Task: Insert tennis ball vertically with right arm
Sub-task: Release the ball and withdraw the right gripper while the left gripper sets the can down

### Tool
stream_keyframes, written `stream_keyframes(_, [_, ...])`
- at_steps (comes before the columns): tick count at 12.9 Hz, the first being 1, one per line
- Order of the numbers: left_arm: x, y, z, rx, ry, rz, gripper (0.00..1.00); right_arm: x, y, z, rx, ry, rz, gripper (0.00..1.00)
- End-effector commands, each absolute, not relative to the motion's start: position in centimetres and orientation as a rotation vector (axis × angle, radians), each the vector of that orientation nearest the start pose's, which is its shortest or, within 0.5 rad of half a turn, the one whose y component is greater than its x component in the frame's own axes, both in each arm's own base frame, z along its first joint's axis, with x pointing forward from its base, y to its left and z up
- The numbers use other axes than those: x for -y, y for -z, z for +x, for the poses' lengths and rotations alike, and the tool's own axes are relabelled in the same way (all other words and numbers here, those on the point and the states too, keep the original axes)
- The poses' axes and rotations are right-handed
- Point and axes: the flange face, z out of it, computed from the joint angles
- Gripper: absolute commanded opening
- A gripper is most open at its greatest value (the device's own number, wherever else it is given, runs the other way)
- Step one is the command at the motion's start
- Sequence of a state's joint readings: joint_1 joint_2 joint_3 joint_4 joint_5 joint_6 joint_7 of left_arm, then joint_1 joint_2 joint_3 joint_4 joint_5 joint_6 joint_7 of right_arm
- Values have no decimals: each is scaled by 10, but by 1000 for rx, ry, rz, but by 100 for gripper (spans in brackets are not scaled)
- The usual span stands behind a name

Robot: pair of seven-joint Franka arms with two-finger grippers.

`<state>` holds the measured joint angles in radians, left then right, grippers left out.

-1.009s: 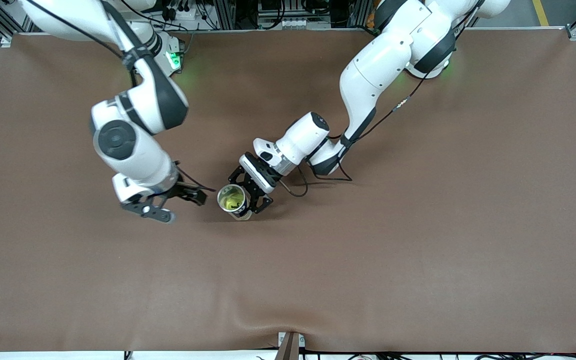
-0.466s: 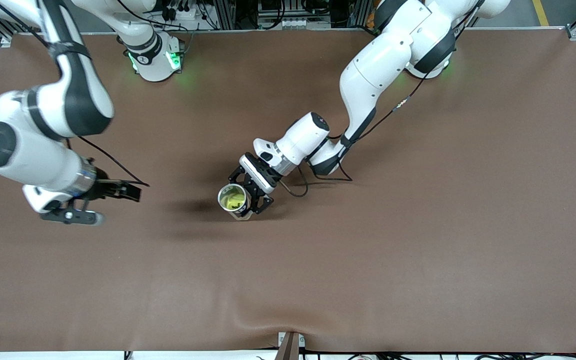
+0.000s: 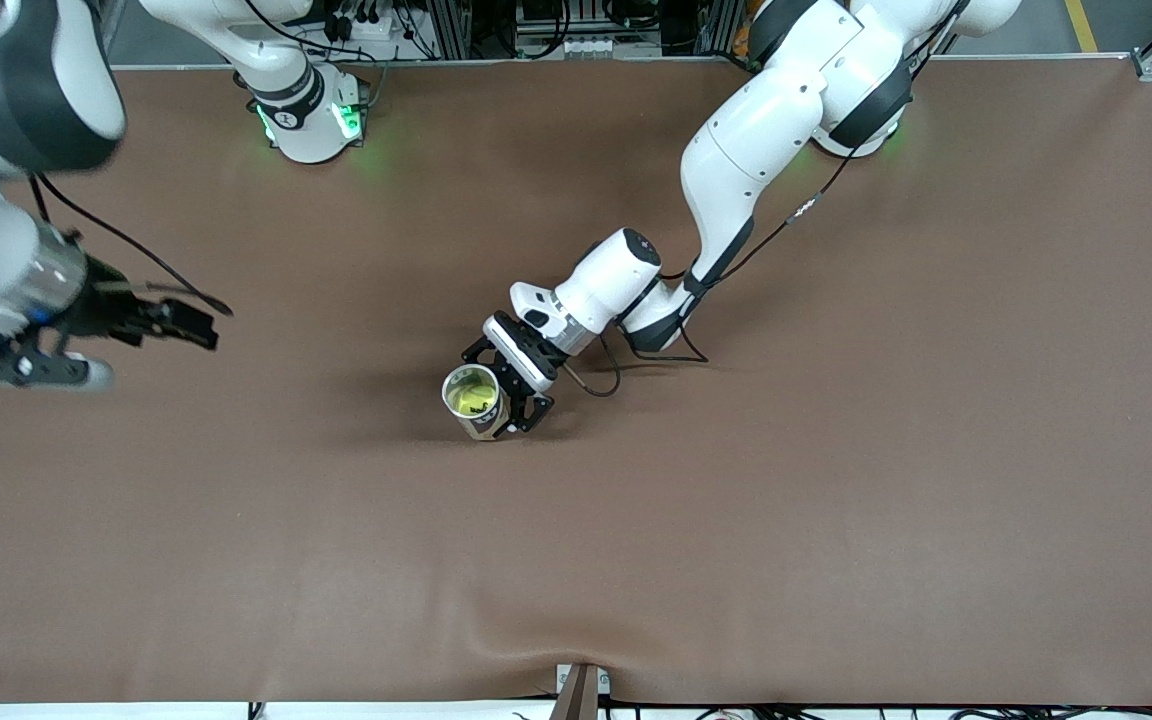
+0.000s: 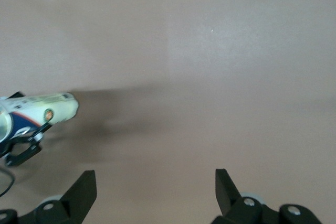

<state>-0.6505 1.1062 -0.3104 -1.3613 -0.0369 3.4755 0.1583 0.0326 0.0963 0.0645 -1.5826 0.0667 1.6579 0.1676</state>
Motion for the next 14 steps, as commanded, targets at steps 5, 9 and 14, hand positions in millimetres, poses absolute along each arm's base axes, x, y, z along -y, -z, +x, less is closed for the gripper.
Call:
stream_keyframes(5, [564,-212,502,845,-943,2288,100,0,-649,556,-250,69,-3068,100])
stream_keyframes(9, [550,-236,500,881,-817,2369,100,-6,-656,555,-237,74,-3073,100])
stream_keyframes(14, [518,-283,494,958,-544,2538,100,-1,-670,538,-217,-69,-3088,100])
